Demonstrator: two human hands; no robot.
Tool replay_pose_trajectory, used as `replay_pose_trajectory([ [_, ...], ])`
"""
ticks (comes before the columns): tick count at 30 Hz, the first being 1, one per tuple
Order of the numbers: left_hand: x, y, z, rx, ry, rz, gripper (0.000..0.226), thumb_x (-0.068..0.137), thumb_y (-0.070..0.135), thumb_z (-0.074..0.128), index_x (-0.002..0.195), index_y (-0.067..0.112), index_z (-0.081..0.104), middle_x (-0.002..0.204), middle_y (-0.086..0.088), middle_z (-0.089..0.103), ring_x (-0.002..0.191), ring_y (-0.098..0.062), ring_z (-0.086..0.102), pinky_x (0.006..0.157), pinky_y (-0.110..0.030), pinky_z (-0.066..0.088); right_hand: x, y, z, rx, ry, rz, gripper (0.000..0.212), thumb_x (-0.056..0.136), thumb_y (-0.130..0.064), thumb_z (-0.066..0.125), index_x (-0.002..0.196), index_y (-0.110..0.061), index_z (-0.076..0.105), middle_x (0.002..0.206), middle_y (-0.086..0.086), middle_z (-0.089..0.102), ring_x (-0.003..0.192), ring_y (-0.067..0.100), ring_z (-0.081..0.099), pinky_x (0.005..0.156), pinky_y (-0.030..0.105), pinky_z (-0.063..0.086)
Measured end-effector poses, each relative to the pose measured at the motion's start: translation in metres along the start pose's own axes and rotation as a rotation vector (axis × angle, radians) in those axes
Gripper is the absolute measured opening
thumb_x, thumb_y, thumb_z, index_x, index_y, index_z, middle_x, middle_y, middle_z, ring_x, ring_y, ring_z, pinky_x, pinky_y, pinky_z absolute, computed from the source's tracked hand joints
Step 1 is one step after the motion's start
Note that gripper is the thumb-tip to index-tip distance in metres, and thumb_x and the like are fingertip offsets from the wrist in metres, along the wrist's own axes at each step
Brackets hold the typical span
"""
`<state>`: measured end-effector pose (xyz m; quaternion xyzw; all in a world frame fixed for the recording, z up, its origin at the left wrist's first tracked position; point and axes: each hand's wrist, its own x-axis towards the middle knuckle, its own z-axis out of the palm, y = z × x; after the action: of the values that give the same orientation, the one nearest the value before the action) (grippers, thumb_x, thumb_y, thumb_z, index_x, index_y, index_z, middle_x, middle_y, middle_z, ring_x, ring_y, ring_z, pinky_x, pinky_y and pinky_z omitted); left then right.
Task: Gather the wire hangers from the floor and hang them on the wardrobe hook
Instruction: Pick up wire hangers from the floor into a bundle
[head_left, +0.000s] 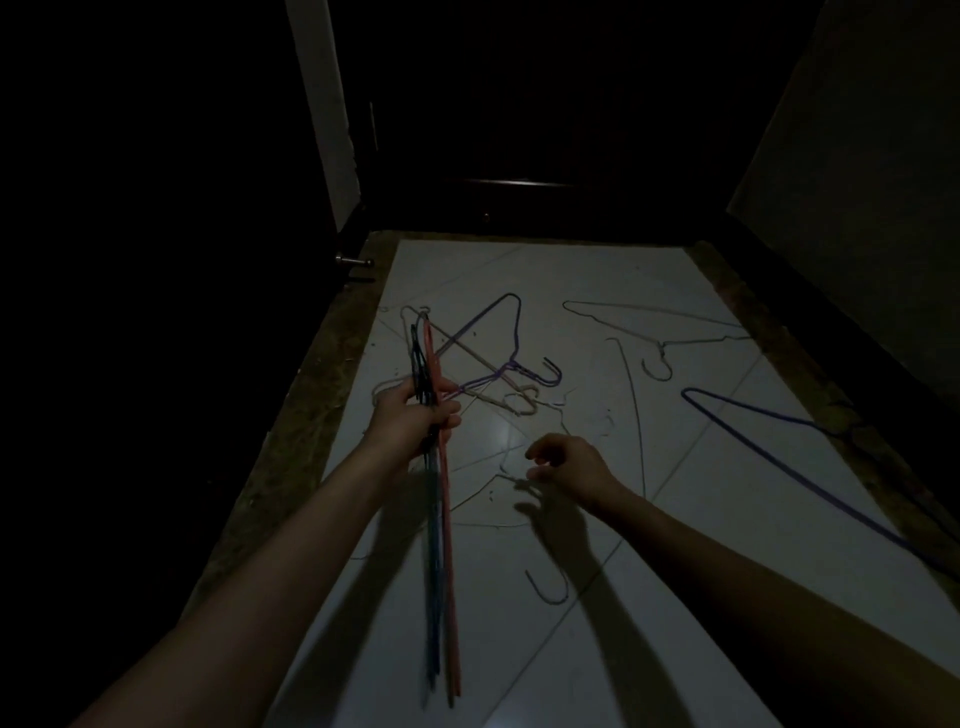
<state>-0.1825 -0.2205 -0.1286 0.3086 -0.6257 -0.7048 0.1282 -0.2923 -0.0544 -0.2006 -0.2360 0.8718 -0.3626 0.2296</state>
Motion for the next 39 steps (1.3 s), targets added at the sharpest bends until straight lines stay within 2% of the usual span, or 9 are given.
replay_pose_trajectory([
  [3, 0.006, -0.001, -0.003, 0.036, 0.011, 0.045, 0.024, 0.087, -0.006, 0.054, 0.086, 0.017, 0.061, 0.079, -0.005, 0.060, 0.065, -0.009, 0.056, 0.044, -0.011, 0.044, 0.011, 0.020, 0.011, -0.027, 0.021, 0.048, 0.031, 0.081, -0.010, 0.070, 0.111, -0.005, 0.064, 0.115, 0.011, 0.061, 0.107, 0.020, 0.054, 0.084, 0.024, 0.040],
  [7, 0.012, -0.007, -0.006, 0.094, 0.038, 0.094, 0.021, 0.088, -0.007, 0.054, 0.091, 0.013, 0.061, 0.078, -0.001, 0.059, 0.056, 0.000, 0.057, 0.043, -0.008, 0.041, 0.023, 0.040, 0.028, -0.053, 0.027, 0.097, 0.030, 0.079, -0.013, 0.072, 0.108, -0.007, 0.066, 0.111, 0.011, 0.065, 0.116, 0.027, 0.051, 0.098, 0.029, 0.035],
  [11, 0.019, -0.014, -0.015, 0.110, 0.060, 0.104, 0.018, 0.087, -0.007, 0.056, 0.091, 0.010, 0.059, 0.078, -0.001, 0.060, 0.050, 0.003, 0.056, 0.043, -0.008, 0.042, 0.030, 0.055, 0.045, -0.204, 0.088, 0.127, 0.036, 0.076, -0.026, 0.074, 0.109, -0.014, 0.066, 0.111, 0.008, 0.061, 0.116, 0.027, 0.046, 0.077, 0.027, 0.024],
  [18, 0.024, -0.020, -0.026, 0.152, 0.094, 0.129, 0.019, 0.087, -0.011, 0.052, 0.097, 0.004, 0.058, 0.079, 0.000, 0.058, 0.046, 0.010, 0.054, 0.044, -0.004, 0.040, 0.037, 0.047, 0.058, -0.277, 0.189, 0.135, 0.024, 0.083, -0.021, 0.067, 0.105, -0.013, 0.067, 0.123, 0.007, 0.051, 0.121, 0.028, 0.033, 0.095, 0.035, 0.030],
  [24, 0.024, -0.017, -0.028, 0.175, 0.095, 0.153, 0.031, 0.085, -0.020, 0.047, 0.102, 0.003, 0.057, 0.074, -0.002, 0.055, 0.042, 0.007, 0.052, 0.041, -0.006, 0.037, 0.031, 0.040, 0.048, -0.254, 0.279, 0.125, 0.015, 0.082, -0.025, 0.069, 0.096, -0.020, 0.071, 0.124, 0.005, 0.046, 0.121, 0.027, 0.032, 0.096, 0.034, 0.025],
  [27, 0.024, -0.017, -0.028, 0.206, 0.118, 0.173, 0.027, 0.084, -0.018, 0.051, 0.095, 0.005, 0.059, 0.071, -0.001, 0.056, 0.054, -0.006, 0.054, 0.041, -0.006, 0.036, 0.024, 0.037, 0.036, -0.305, 0.240, 0.089, 0.012, 0.082, -0.026, 0.068, 0.093, -0.021, 0.070, 0.122, 0.005, 0.043, 0.120, 0.026, 0.031, 0.094, 0.034, 0.024],
  [31, 0.021, -0.015, -0.026, 0.252, 0.103, 0.187, 0.021, 0.084, -0.014, 0.052, 0.087, 0.005, 0.060, 0.073, -0.005, 0.059, 0.056, -0.007, 0.050, 0.042, -0.006, 0.036, 0.016, 0.032, 0.019, -0.303, 0.238, 0.037, 0.022, 0.081, -0.018, 0.068, 0.102, -0.013, 0.068, 0.128, 0.006, 0.042, 0.121, 0.024, 0.029, 0.081, 0.015, 0.018],
  [35, 0.012, -0.005, -0.020, 0.222, 0.086, 0.189, 0.024, 0.081, -0.017, 0.052, 0.083, 0.006, 0.058, 0.094, -0.008, 0.062, 0.063, -0.010, 0.052, 0.042, -0.005, 0.037, 0.005, 0.012, -0.002, -0.386, 0.227, -0.017, 0.014, 0.081, -0.030, 0.070, 0.092, -0.022, 0.072, 0.126, 0.002, 0.041, 0.124, 0.025, 0.026, 0.099, 0.034, 0.021],
  [39, 0.003, -0.001, -0.018, 0.190, 0.089, 0.158, 0.028, 0.081, -0.015, 0.057, 0.073, 0.013, 0.056, 0.094, -0.010, 0.061, 0.067, -0.011, 0.054, 0.043, -0.006, 0.040, -0.003, -0.015, -0.021, -0.256, 0.239, -0.124, 0.013, 0.079, -0.025, 0.072, 0.088, -0.016, 0.074, 0.123, 0.005, 0.042, 0.120, 0.026, 0.033, 0.099, 0.036, 0.032],
])
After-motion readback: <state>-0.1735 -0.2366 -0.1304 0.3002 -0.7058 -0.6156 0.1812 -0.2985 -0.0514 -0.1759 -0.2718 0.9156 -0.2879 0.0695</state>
